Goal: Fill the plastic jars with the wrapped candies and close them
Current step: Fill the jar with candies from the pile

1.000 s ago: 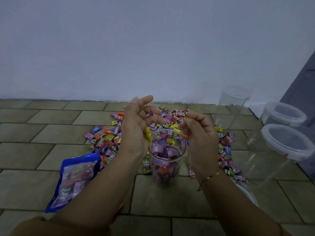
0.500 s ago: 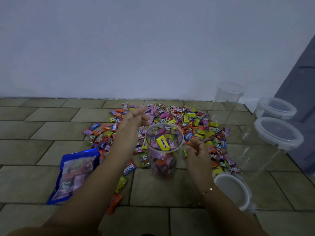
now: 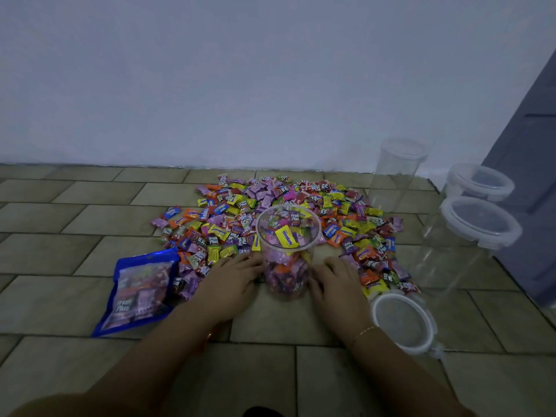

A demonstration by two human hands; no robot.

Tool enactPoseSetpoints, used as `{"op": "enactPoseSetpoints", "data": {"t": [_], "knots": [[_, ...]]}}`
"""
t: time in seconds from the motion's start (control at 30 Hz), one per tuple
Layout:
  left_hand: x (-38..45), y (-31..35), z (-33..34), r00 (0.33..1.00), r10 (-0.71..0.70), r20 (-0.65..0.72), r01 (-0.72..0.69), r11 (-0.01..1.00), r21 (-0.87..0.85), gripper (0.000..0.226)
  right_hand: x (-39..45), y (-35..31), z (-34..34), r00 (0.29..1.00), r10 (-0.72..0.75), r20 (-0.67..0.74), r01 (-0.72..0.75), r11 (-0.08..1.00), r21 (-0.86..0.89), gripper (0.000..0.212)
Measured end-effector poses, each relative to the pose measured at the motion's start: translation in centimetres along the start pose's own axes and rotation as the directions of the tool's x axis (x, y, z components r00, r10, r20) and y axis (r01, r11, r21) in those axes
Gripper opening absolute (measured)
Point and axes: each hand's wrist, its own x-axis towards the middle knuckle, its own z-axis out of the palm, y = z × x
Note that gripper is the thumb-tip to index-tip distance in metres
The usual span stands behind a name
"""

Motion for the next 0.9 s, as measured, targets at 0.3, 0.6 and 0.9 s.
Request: {"op": "enactPoseSetpoints", "data": {"t": [0.3, 0.6, 0.9], "knots": [[-3.9, 0.8, -0.6, 0.992, -0.11, 0.059, 0.101, 0.984, 0.144, 0.095, -0.4, -0.5, -0.1, 0.994, 0.017, -0.108, -0.03, 0.993, -0.114, 0.028], [-4.3, 0.5, 2.3, 0.943, -0.075, -0.324, 0.104, 0.992, 0.073, 0.042, -0.3, -0.6, 0.1, 0.995, -0.015, -0.099, 0.009, 0.998, -0.054, 0.016], [-4.6, 0.6, 2.1, 0.88, -0.049, -0.472, 0.055, 0.998, 0.0, 0.038, -0.5, -1.4, -1.6, 0.992, 0.116, -0.058, -0.115, 0.993, 0.017, 0.027]]}}
